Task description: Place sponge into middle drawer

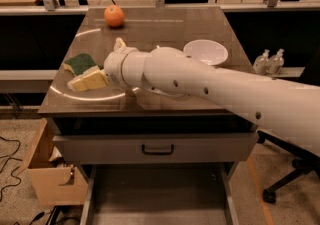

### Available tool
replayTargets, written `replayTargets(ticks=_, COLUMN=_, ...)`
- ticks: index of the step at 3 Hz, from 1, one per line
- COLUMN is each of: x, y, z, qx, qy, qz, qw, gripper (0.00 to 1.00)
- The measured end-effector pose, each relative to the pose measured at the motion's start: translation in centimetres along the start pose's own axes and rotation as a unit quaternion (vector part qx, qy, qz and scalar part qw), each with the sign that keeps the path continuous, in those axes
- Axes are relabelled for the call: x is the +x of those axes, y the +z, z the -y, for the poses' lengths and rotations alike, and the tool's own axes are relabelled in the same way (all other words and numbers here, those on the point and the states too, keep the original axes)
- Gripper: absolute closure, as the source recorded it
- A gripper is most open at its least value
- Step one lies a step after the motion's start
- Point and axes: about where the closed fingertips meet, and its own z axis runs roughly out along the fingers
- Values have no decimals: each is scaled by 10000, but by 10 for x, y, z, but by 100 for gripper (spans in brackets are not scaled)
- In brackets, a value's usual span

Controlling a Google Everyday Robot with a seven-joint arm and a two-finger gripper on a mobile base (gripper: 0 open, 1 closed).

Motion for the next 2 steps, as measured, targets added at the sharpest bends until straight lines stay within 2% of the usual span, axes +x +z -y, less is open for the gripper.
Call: replayTargets(ticks=2, x=10, y=34, z=-16, qx=-207, qy=178, qz=-35, qw=9996, gripper=0)
